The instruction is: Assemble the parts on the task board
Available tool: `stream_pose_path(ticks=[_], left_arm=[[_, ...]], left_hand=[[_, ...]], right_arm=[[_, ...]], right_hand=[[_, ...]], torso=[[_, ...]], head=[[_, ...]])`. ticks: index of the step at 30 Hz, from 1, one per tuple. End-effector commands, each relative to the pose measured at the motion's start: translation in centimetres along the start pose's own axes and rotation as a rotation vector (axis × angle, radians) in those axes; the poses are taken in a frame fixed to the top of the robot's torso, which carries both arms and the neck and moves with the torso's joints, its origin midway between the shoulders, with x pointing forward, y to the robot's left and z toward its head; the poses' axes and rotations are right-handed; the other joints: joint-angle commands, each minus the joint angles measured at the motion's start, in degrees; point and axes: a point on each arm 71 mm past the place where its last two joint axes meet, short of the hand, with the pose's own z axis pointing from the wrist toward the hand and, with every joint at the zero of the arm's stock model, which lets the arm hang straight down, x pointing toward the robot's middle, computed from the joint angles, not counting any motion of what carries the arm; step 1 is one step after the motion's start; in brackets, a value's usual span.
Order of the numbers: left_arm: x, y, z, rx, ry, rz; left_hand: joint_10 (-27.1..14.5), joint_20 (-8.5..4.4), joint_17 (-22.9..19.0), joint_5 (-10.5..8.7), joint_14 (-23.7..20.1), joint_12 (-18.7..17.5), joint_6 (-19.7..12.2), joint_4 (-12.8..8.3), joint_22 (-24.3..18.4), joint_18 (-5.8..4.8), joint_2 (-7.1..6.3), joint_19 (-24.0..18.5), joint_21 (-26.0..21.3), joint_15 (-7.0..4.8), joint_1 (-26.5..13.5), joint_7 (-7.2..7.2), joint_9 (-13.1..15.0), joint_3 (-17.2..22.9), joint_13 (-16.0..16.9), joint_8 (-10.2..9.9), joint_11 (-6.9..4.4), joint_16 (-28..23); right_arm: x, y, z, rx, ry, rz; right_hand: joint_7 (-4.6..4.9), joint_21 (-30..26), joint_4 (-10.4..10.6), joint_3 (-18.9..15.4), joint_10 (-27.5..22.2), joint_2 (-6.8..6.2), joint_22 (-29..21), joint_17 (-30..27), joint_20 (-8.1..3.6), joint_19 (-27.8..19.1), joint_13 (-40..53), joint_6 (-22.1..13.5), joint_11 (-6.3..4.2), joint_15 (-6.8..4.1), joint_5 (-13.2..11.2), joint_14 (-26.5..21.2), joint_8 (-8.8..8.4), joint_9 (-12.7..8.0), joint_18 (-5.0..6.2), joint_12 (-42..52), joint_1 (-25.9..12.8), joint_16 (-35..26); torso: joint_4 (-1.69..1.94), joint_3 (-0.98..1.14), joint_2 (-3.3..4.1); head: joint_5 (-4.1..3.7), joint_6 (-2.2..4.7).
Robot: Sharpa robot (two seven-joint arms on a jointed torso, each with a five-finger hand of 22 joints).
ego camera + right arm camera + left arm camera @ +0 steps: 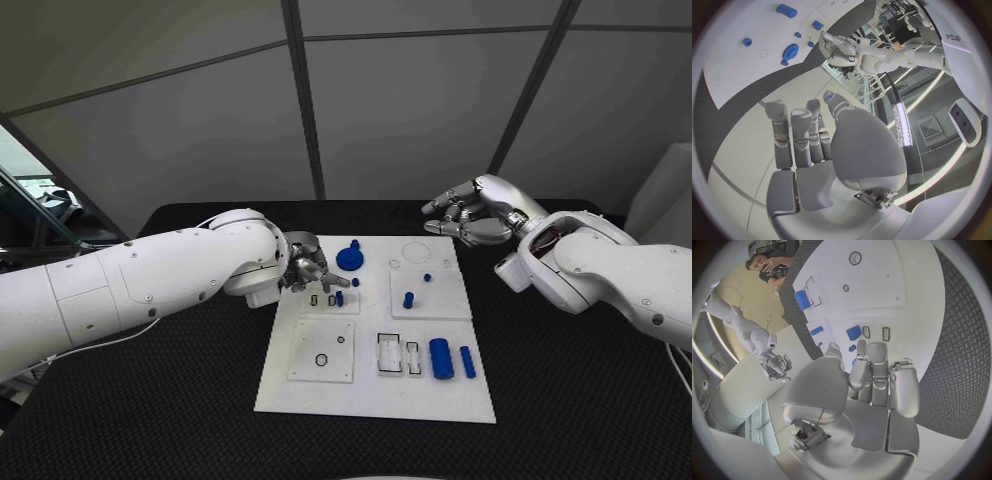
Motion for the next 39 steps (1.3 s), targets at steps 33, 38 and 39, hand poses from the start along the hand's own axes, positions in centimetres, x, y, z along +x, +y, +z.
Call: stream_pose_path(ticks=[33, 38, 39], left_arm=[[1.1, -1.5, 1.2, -0.049, 0.051, 0.070], [1.2, -1.7, 1.3, -0.048, 0.056, 0.074], [1.2, -1.7, 1.3, -0.048, 0.057, 0.075]], left_hand=[[-0.20, -0.18, 0.41, -0.19, 0.18, 0.01, -1.62, -0.11, 4.50, -8.89, 1.48, 1.23, 0.94, -0.55, 0.75, -0.50, 3.77, -1.55, 0.37, 3.63, -0.34, -0.70], [-0.18, -0.20, 0.46, -0.18, 0.19, 0.03, -1.73, -0.11, 4.54, -8.89, 1.60, 1.25, 0.94, -0.57, 0.89, -0.55, 4.18, -1.63, 0.42, 4.00, -0.37, -0.72], [-0.18, -0.20, 0.47, -0.17, 0.20, 0.03, -1.77, -0.13, 4.55, -8.90, 1.64, 1.25, 0.94, -0.58, 0.97, -0.56, 4.31, -1.63, 0.44, 4.11, -0.39, -0.73]], right_arm=[[0.6, -0.1, 0.7, 0.022, 0.050, -0.015], [0.7, -0.1, 0.8, 0.024, 0.054, -0.015], [0.7, -0.1, 0.8, 0.024, 0.054, -0.015]], right_hand=[[0.27, -0.63, 0.15, -0.02, -0.32, 0.39, -0.47, -0.60, -0.02, 0.25, -0.61, -0.01, 0.03, 0.05, 0.68, 0.49, -0.30, -0.06, 0.48, -0.34, -0.38, -0.95], [0.26, -0.74, 0.25, 0.00, -0.38, 0.49, -0.55, -0.67, -0.02, 0.26, -0.72, 0.01, 0.02, 0.05, 0.75, 0.48, -0.30, -0.06, 0.49, -0.42, -0.46, -1.11], [0.26, -0.74, 0.25, 0.00, -0.38, 0.49, -0.55, -0.67, -0.02, 0.26, -0.72, 0.01, 0.02, 0.05, 0.75, 0.48, -0.30, -0.06, 0.49, -0.42, -0.46, -1.11]], torso=[[-0.12, 0.00, 0.36], [-0.14, 0.06, 0.36], [-0.14, 0.07, 0.36]], head=[[0.53, -1.79], [0.46, -1.90], [0.46, -1.88]])
